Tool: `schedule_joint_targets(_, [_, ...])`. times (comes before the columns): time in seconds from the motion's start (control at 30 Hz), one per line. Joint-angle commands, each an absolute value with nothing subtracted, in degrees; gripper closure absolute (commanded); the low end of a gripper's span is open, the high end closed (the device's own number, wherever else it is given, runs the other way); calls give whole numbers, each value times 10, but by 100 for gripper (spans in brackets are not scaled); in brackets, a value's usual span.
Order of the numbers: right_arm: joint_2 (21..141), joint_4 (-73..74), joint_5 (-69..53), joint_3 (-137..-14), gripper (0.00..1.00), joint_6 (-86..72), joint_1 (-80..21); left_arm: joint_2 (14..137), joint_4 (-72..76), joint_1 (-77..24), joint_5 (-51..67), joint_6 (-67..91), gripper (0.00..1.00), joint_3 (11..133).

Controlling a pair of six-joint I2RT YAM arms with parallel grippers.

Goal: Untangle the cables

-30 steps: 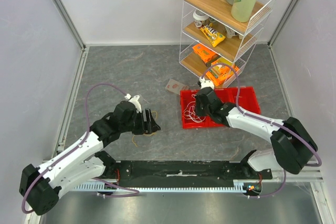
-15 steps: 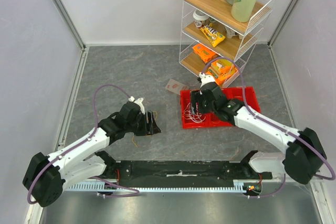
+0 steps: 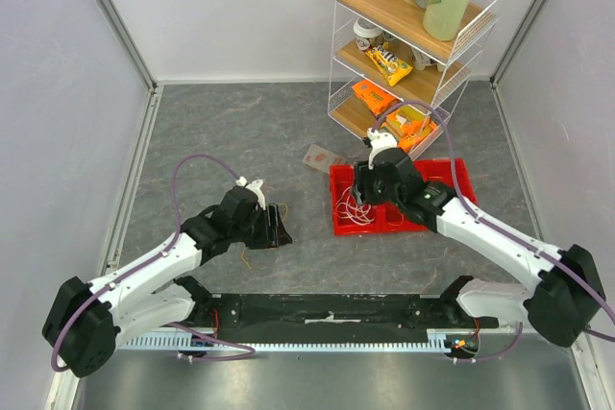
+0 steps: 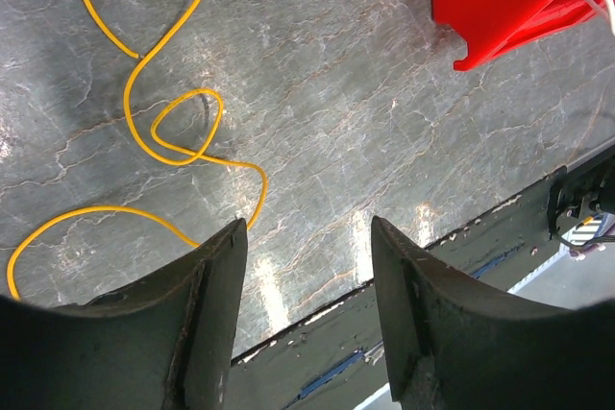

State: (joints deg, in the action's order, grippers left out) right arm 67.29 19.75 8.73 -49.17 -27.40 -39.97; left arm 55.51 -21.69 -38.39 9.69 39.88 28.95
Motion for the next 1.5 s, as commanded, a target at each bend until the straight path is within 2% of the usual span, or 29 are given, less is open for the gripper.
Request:
schedule_joint_targets(0.0, [721, 115, 30, -480, 54, -309, -400, 547, -196, -385, 106, 382, 40, 294])
schedule_joint_targets(0.1, [769, 74, 8, -449, 56, -344, -400, 537, -192, -385, 110, 387, 40, 287])
schedule_joint_targets(0.2, [804, 107, 23, -466, 47, -330, -402, 527, -197, -386, 117, 386, 40, 283])
schedule_joint_targets(0.33, [758, 134, 44, -477, 32, -306, -409, 512, -206, -384, 112, 375, 39, 280])
schedule_joint_targets(0.5, [715, 160, 46, -496, 24, -280, -409, 505, -196, -385, 111, 384, 39, 283])
schedule_joint_targets(0.6, [721, 123, 2, -489, 23, -272, -411, 498, -185, -386, 120, 393, 39, 280])
schedule_joint_targets(0.7, [751, 97, -19, -497, 26, -275, -431, 487, -180, -385, 122, 395, 39, 277])
schedule_joint_targets(0.77, [774, 100, -4, -512, 33, -254, -446, 476, -184, -386, 122, 393, 39, 277])
schedule_joint_targets(0.97, [788, 93, 13, -510, 40, -199, -471, 453, -201, -385, 125, 391, 39, 280])
schedule_joint_targets(1.1, [803, 91, 22, -514, 55, -187, -471, 455, -198, -385, 129, 393, 39, 279])
schedule_joint_targets(1.47, [828, 91, 34, -522, 73, -184, -473, 470, -194, -385, 137, 388, 39, 290])
